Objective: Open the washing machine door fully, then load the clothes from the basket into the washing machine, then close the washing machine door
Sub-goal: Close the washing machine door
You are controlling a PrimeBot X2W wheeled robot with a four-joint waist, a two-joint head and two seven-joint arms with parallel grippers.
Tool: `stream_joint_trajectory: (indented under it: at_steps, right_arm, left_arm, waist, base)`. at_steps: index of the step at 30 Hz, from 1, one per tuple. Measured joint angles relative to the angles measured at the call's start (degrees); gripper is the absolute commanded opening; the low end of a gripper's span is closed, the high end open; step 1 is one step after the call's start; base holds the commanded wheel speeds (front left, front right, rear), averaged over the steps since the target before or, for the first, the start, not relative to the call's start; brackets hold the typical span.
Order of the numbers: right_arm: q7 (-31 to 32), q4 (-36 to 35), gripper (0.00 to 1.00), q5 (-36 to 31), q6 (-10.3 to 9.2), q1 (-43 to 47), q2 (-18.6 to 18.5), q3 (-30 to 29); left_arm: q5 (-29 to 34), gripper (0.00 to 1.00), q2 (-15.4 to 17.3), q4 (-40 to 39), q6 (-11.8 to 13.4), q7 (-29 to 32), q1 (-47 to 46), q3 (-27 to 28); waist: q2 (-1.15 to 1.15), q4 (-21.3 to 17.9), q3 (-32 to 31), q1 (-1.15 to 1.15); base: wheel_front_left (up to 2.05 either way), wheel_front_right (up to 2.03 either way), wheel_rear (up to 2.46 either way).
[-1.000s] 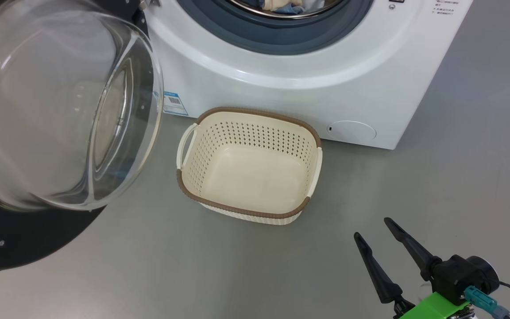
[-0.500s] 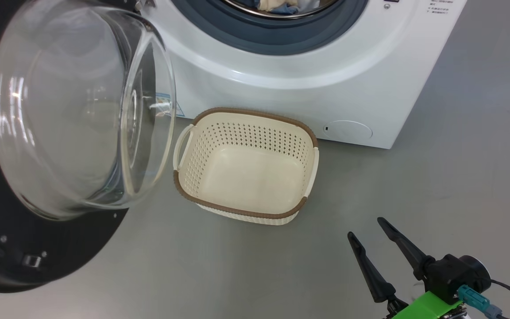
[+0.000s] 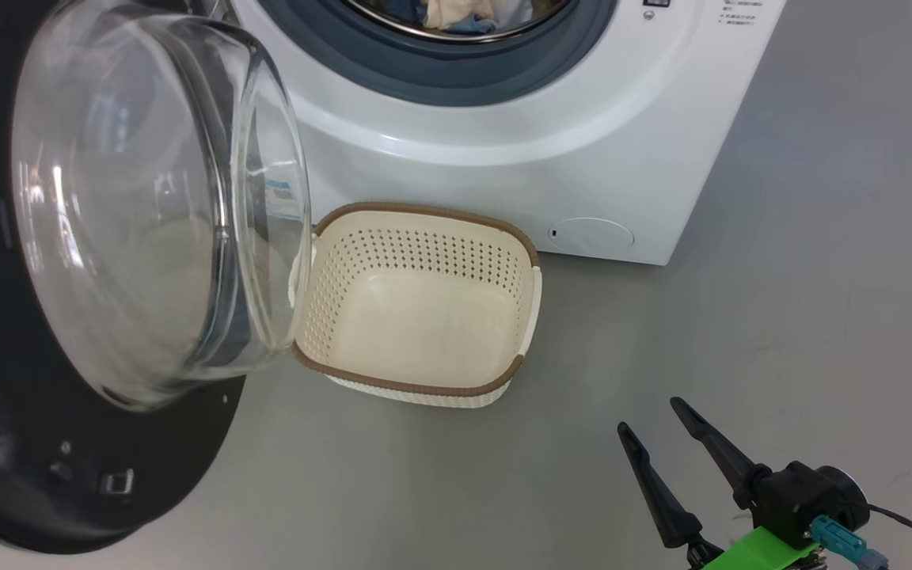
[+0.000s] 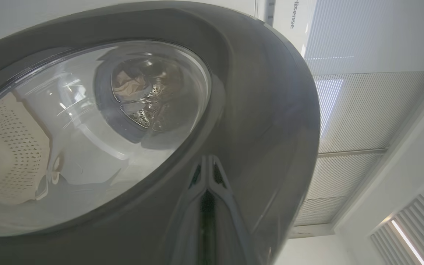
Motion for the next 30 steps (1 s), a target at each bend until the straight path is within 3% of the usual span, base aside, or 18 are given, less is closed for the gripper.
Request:
stream_joint_trajectory:
  at_steps: [15, 30]
  right_arm:
    - [-0.7, 1.8, 1.0, 0.0, 0.01, -0.1, 1.5, 0.5]
    - [-0.8, 1.9, 1.0, 0.5, 0.01, -2.5, 2.9, 0.0]
  left_arm:
    - [0.1, 0.0, -4.3, -3.6, -0.1, 1.7, -1.9, -6.6]
    - [1.2, 0.0, -9.0, 0.6, -6.2, -1.7, -8.9, -9.8]
  waist:
    - [0.0, -3.1, -0.9, 0.0]
    - [0.0, -10.9, 0.9, 0.0]
  base:
    - [0.0, 0.0, 0.0]
    - [0.0, 0.0, 0.0]
